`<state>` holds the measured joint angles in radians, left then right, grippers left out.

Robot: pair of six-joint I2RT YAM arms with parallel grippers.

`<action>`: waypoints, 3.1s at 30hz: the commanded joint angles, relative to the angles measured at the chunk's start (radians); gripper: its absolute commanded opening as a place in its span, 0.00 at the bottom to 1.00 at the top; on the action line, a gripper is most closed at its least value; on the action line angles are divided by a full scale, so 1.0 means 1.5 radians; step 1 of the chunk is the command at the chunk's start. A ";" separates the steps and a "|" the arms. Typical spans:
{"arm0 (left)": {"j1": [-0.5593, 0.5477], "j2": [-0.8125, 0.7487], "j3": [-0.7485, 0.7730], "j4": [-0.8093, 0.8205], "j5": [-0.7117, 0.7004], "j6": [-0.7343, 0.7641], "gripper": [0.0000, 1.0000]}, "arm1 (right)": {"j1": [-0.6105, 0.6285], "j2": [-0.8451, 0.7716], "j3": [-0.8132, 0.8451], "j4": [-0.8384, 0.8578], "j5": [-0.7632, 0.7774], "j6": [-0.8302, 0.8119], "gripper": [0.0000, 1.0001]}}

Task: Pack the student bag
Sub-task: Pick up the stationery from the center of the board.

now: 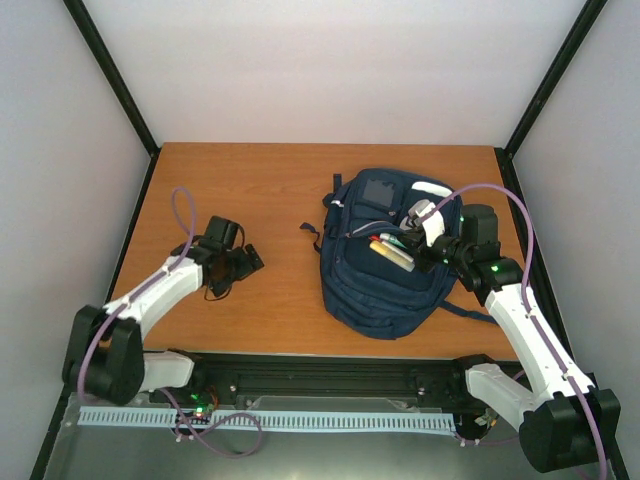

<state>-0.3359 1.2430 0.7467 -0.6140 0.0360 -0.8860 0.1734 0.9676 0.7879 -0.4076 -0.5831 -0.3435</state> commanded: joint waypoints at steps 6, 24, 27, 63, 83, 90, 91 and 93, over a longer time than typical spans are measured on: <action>0.119 0.178 0.069 0.017 0.094 0.073 1.00 | -0.010 -0.018 0.009 0.054 -0.020 -0.005 0.03; 0.132 0.207 0.200 -0.062 -0.223 0.043 1.00 | -0.012 -0.019 0.010 0.051 -0.025 -0.009 0.03; 0.134 0.232 0.216 -0.048 -0.224 0.060 1.00 | -0.012 -0.018 0.011 0.050 -0.027 -0.010 0.03; 0.077 0.375 0.161 -0.087 -0.138 0.112 0.80 | -0.013 -0.025 0.011 0.048 -0.030 -0.011 0.03; 0.063 0.397 0.172 -0.105 -0.159 0.127 0.13 | -0.015 -0.029 0.011 0.048 -0.029 -0.012 0.03; 0.031 0.382 0.166 -0.107 -0.139 0.132 0.02 | -0.015 -0.035 0.011 0.048 -0.029 -0.012 0.03; 0.016 0.373 0.169 -0.114 -0.134 0.130 0.02 | -0.015 -0.035 0.011 0.048 -0.029 -0.012 0.03; -0.020 0.348 0.176 -0.124 -0.106 0.127 0.01 | -0.015 -0.036 0.011 0.047 -0.029 -0.012 0.03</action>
<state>-0.2764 1.7683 1.0424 -0.6880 -0.2192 -0.6987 0.1574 0.9516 0.7879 -0.4194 -0.5865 -0.3553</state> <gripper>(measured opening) 0.107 0.033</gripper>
